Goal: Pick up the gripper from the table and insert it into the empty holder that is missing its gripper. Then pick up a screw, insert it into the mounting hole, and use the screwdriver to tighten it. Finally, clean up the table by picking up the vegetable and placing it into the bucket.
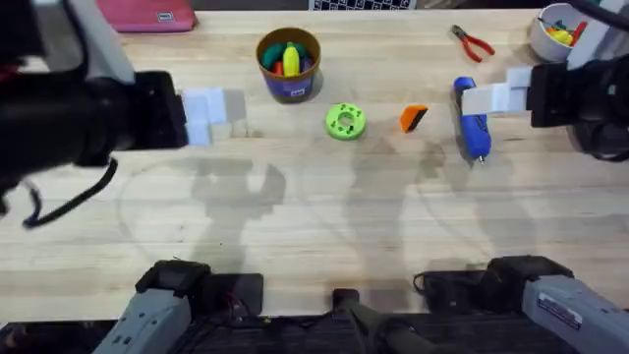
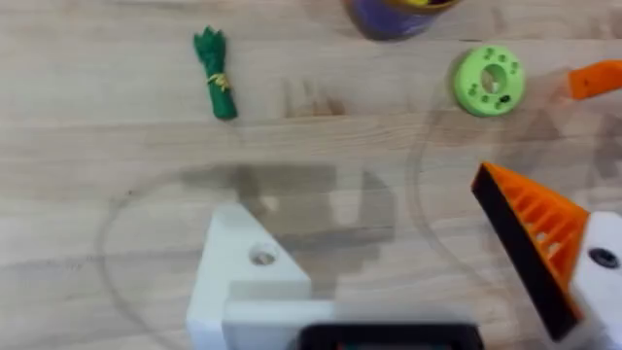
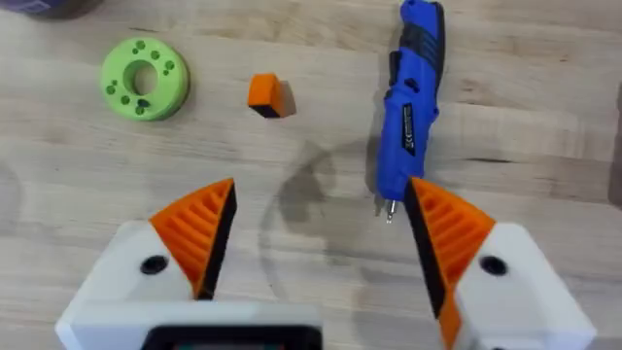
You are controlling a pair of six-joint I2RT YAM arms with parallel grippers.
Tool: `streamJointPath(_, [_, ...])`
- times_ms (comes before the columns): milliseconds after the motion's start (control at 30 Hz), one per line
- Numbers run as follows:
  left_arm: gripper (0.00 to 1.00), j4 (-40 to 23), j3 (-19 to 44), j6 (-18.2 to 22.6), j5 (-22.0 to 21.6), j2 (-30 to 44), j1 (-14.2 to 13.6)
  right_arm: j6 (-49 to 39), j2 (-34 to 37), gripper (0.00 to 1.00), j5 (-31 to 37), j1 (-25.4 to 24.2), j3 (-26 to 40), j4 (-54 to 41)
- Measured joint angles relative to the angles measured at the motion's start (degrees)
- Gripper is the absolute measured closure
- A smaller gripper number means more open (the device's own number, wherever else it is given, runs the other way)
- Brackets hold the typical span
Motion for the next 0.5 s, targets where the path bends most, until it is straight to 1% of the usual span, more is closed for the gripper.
streamJointPath(67, [0.013, 0.0, 0.0, 1.0, 0.8, -2.4, -0.9, 0.0, 0.0, 0.008, 0.0, 0.0, 0.0, 0.0])
streamJointPath(133, [0.013, -0.3, 0.0, 1.7, 1.1, -3.9, -1.0, 0.0, 0.0, 0.008, 0.0, 0.0, 0.0, 0.0])
streamJointPath(167, [0.014, -5.9, 0.1, 2.1, 1.2, -4.8, -1.0, 0.0, 0.0, 0.008, 0.0, 0.0, 0.0, 0.0])
streamJointPath(200, [0.014, -8.9, 0.1, 2.2, 1.2, -4.8, -1.0, 0.0, 0.0, 0.008, 0.0, 0.0, 0.0, 0.0])
streamJointPath(233, [0.013, -10.7, -0.1, 2.2, 1.3, -4.8, -1.0, 0.0, 0.0, 0.008, 0.0, 0.0, 0.0, 0.0])
streamJointPath(267, [0.013, -10.9, -0.2, 2.3, 1.3, -4.8, -1.0, 0.0, 0.0, 0.007, 0.0, 0.0, 0.0, 0.0])
streamJointPath(333, [0.016, -8.7, -0.2, 2.7, 1.3, -4.8, -1.0, 0.0, 0.0, 0.007, 0.0, 0.0, 0.0, 0.0])
streamJointPath(367, [0.016, -6.5, -0.3, 3.5, 1.3, -4.8, -1.0, 0.0, 0.0, 0.007, 0.0, 0.0, 0.0, 0.0])
streamJointPath(433, [0.015, -1.6, -0.9, 6.4, 1.3, -4.8, -1.0, 0.0, 0.0, 0.007, 0.0, 0.0, 0.0, 0.0])
streamJointPath(500, [0.016, 3.4, -3.0, 10.8, 1.4, -4.9, -1.0, 0.0, 0.0, 0.007, 0.0, 0.0, 0.0, 0.0])
